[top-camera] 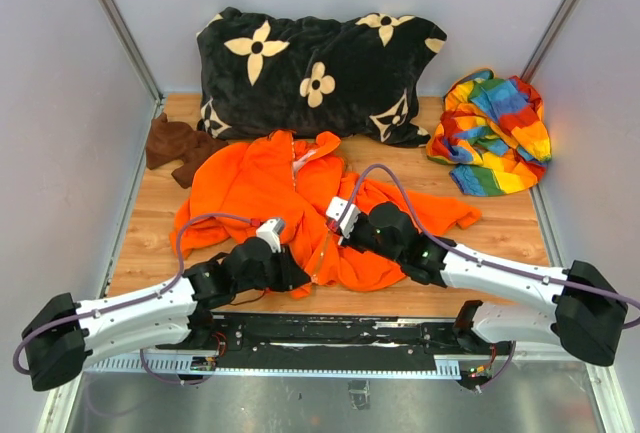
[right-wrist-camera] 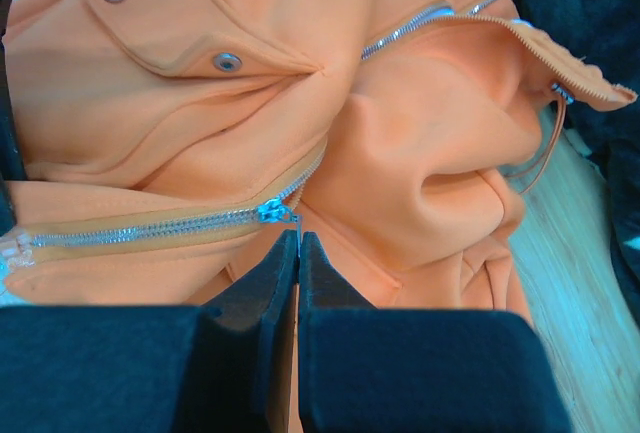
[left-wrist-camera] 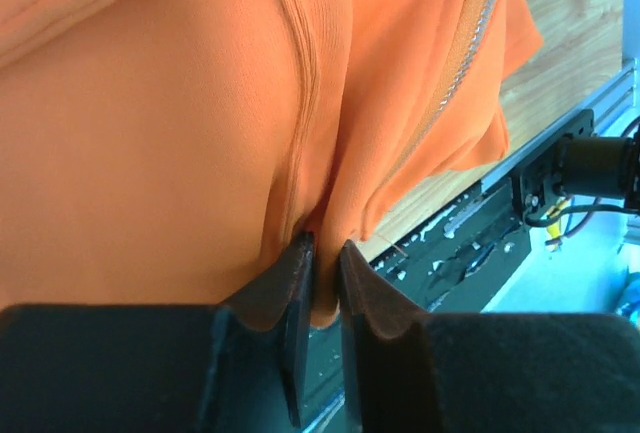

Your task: Zip up the jacket

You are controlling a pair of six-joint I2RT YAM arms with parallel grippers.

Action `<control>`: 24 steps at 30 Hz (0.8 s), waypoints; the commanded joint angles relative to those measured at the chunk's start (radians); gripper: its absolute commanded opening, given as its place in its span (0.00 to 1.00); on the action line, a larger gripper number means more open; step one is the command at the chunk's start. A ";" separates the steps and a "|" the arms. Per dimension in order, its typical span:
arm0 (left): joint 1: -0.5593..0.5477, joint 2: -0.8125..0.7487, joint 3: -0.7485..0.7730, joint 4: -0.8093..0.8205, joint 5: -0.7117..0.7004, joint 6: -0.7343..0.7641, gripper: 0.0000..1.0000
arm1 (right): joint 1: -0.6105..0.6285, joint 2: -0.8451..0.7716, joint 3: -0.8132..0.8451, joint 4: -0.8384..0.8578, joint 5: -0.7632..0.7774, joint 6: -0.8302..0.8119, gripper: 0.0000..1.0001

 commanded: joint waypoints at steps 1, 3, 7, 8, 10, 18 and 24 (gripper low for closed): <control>-0.011 -0.074 0.064 -0.091 -0.030 0.050 0.28 | -0.019 -0.051 0.021 0.074 -0.068 0.027 0.01; -0.006 -0.088 0.101 -0.063 -0.031 0.074 0.40 | -0.013 -0.061 0.011 0.075 -0.099 0.021 0.01; 0.017 -0.061 0.203 -0.083 -0.068 0.131 0.46 | -0.005 -0.081 -0.006 0.067 -0.113 0.032 0.01; 0.023 -0.049 0.220 -0.086 -0.084 0.142 0.47 | -0.004 -0.088 -0.007 0.061 -0.114 0.033 0.01; 0.044 -0.022 0.249 -0.082 -0.086 0.152 0.51 | -0.001 -0.096 -0.007 0.049 -0.114 0.035 0.01; 0.122 0.116 0.300 0.000 -0.074 0.159 0.53 | 0.012 -0.121 0.006 0.017 -0.138 0.034 0.01; 0.140 0.195 0.336 0.081 -0.018 0.182 0.53 | 0.021 -0.108 0.023 -0.005 -0.142 0.026 0.01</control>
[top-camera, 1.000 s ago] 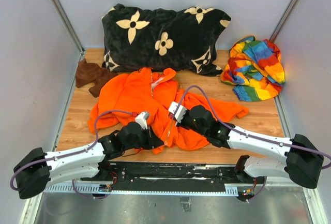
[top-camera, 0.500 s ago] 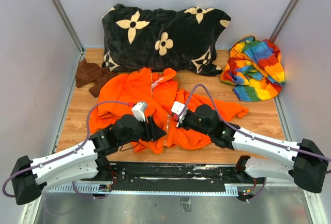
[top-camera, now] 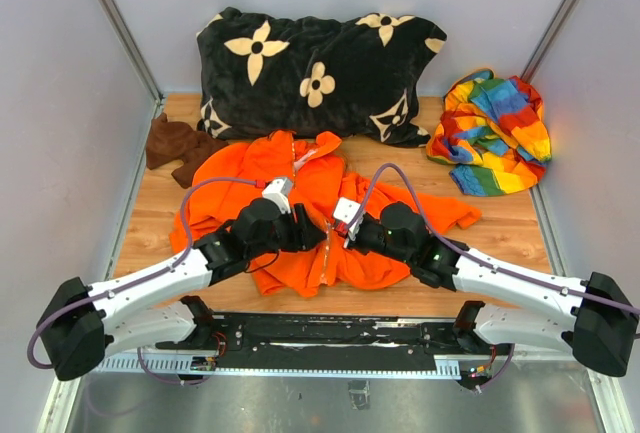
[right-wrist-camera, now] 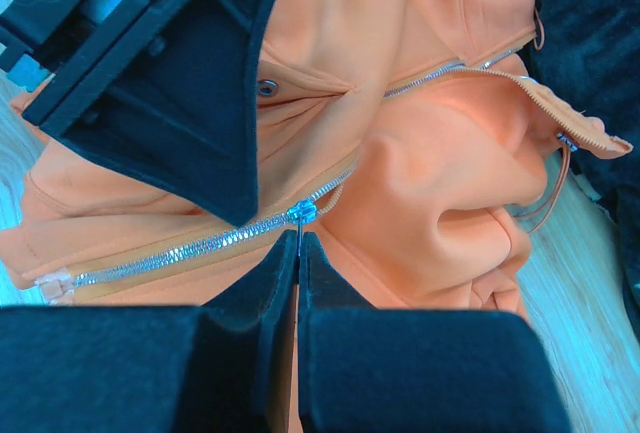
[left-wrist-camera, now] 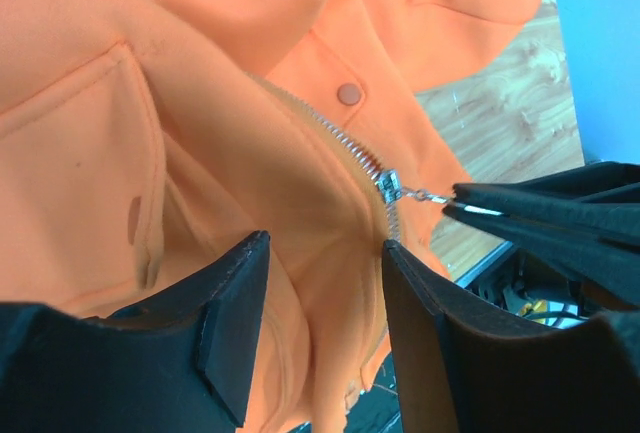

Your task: Zip up the jacket

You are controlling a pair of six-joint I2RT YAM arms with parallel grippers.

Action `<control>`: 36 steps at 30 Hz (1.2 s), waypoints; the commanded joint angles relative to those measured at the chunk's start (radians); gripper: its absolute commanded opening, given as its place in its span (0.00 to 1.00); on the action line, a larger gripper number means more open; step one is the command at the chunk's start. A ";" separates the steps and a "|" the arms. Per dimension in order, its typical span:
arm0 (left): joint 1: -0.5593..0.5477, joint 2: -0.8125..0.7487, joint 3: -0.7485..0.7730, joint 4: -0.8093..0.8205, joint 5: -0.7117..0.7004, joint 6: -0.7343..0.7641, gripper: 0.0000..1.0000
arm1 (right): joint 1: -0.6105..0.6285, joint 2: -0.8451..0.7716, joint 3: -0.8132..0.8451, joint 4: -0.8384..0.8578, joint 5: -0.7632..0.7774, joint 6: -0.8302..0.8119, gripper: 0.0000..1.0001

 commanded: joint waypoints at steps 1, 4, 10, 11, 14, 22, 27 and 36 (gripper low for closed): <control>0.009 0.030 0.060 0.099 0.049 0.039 0.53 | 0.014 -0.005 0.026 0.003 -0.015 0.002 0.01; 0.009 0.021 0.066 0.108 0.073 0.036 0.53 | 0.014 0.010 0.028 0.013 -0.009 0.001 0.01; 0.009 -0.002 0.032 0.118 0.085 0.017 0.54 | 0.014 0.028 0.045 0.017 0.015 0.005 0.01; 0.009 0.006 0.029 0.113 0.083 0.014 0.54 | 0.014 0.028 0.047 0.020 0.012 0.006 0.01; 0.009 0.033 0.026 0.107 0.086 0.005 0.53 | 0.014 0.026 0.051 0.026 0.011 0.011 0.01; 0.009 0.045 0.020 0.068 0.028 -0.005 0.51 | 0.014 0.027 0.056 0.024 0.051 0.020 0.01; 0.009 0.090 0.036 0.093 0.050 0.002 0.44 | 0.015 0.039 0.061 0.027 0.033 0.035 0.01; 0.009 0.095 0.013 0.089 0.078 0.002 0.07 | 0.012 0.059 0.078 0.046 0.145 0.019 0.01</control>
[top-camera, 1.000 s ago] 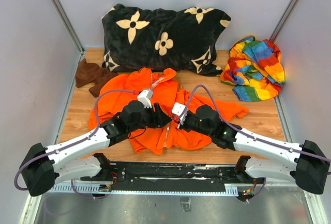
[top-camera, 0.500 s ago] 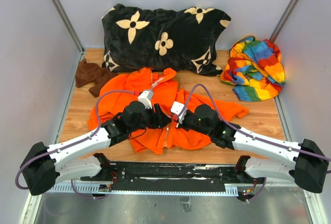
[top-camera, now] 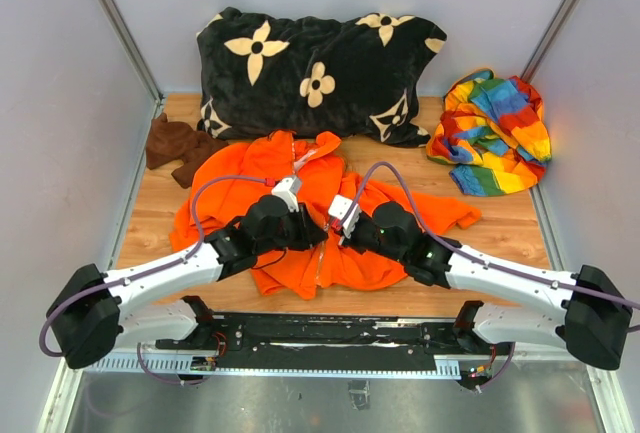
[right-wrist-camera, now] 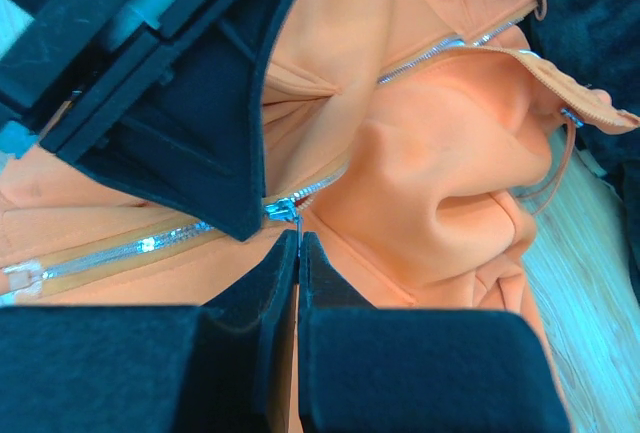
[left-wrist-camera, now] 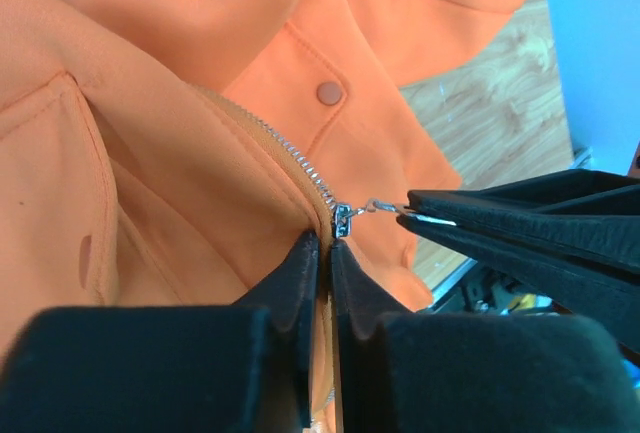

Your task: Zip up the jacket

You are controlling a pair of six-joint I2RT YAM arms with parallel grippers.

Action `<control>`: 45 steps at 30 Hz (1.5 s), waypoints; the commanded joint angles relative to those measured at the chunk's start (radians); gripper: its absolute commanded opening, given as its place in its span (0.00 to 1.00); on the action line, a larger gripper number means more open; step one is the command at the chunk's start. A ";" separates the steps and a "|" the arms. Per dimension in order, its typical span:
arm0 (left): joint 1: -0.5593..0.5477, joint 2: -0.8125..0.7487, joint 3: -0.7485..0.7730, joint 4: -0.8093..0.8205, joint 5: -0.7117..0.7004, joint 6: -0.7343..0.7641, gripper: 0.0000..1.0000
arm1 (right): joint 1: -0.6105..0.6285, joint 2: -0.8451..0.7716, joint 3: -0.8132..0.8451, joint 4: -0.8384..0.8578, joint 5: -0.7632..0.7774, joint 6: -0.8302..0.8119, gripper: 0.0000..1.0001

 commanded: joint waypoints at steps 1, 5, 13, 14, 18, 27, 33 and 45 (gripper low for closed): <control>0.006 -0.033 -0.020 0.005 0.026 0.014 0.02 | 0.008 0.011 0.064 0.061 0.123 -0.010 0.01; 0.004 -0.099 -0.062 -0.017 0.059 0.031 0.00 | -0.012 0.057 0.101 0.108 0.267 -0.016 0.01; -0.003 -0.261 -0.149 -0.134 0.080 0.038 0.00 | -0.133 0.177 0.246 0.189 0.374 -0.009 0.01; -0.004 -0.282 -0.157 -0.155 0.072 0.033 0.00 | -0.147 0.186 0.271 0.194 0.374 -0.008 0.01; -0.004 -0.356 -0.193 -0.238 0.006 0.011 0.00 | -0.200 0.206 0.334 0.194 0.363 -0.021 0.01; 0.003 -0.334 -0.137 -0.359 -0.240 0.000 0.01 | -0.221 0.117 0.348 0.131 0.288 -0.043 0.01; 0.004 -0.311 -0.004 -0.262 -0.210 0.120 0.54 | -0.203 0.021 0.304 0.040 0.171 -0.020 0.01; 0.004 -0.084 0.284 -0.075 -0.118 0.279 0.84 | -0.138 -0.055 0.240 -0.015 0.117 0.027 0.01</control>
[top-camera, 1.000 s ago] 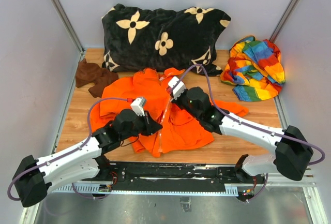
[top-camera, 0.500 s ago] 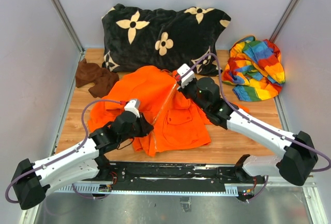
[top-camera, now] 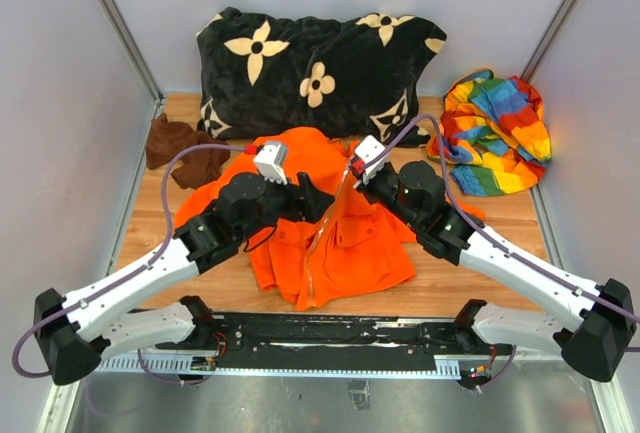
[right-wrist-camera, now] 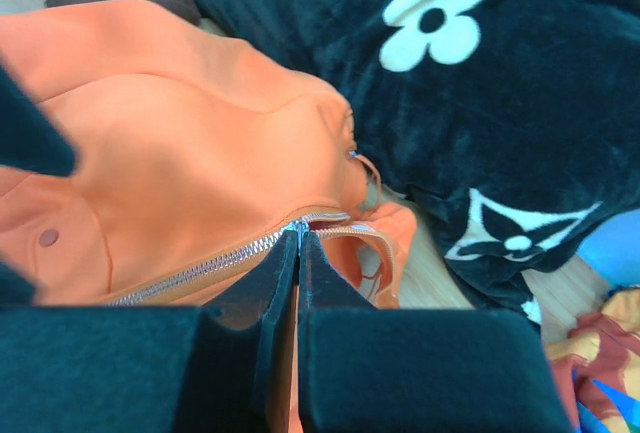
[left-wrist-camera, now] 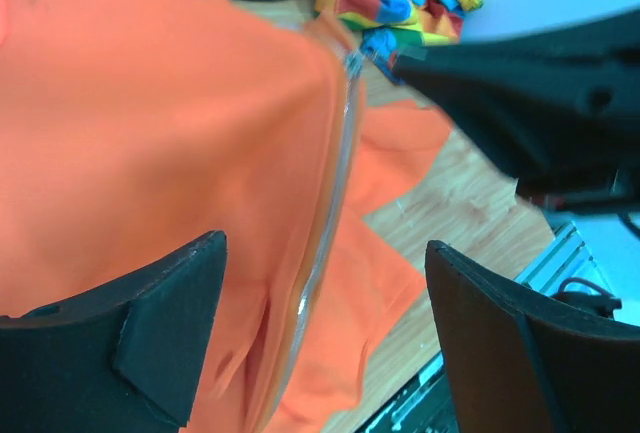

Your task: Zip up the jacket

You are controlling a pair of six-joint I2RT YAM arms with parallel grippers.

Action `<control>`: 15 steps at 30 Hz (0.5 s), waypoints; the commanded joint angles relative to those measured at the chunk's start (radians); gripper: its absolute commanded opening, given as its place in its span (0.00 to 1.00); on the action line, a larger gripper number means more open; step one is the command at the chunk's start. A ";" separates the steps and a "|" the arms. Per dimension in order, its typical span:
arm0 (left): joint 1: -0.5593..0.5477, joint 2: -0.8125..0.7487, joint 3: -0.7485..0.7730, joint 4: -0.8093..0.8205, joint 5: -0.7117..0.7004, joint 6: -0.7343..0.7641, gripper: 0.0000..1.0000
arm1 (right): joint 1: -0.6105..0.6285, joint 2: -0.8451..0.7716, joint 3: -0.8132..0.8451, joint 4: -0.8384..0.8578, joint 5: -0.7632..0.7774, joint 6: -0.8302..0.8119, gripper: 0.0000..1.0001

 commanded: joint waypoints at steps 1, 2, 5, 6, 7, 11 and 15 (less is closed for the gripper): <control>0.004 0.120 0.071 0.112 0.042 0.077 0.84 | 0.037 -0.039 -0.010 0.017 -0.029 0.024 0.01; 0.006 0.150 0.085 0.128 0.048 0.081 0.85 | 0.040 -0.041 -0.011 0.017 -0.032 0.027 0.01; 0.009 0.232 0.125 0.150 0.042 0.091 0.85 | 0.044 -0.044 -0.013 0.015 -0.042 0.033 0.01; 0.014 0.256 0.137 0.151 0.041 0.091 0.85 | 0.044 -0.047 -0.013 0.014 -0.047 0.036 0.01; 0.016 0.278 0.146 0.151 0.041 0.093 0.84 | 0.044 -0.047 -0.013 0.015 -0.049 0.038 0.01; 0.020 0.328 0.141 0.161 0.037 0.085 0.73 | 0.044 -0.052 -0.016 0.019 -0.049 0.032 0.01; 0.020 0.321 0.096 0.174 0.065 0.068 0.38 | 0.044 -0.043 -0.013 0.031 -0.011 0.012 0.01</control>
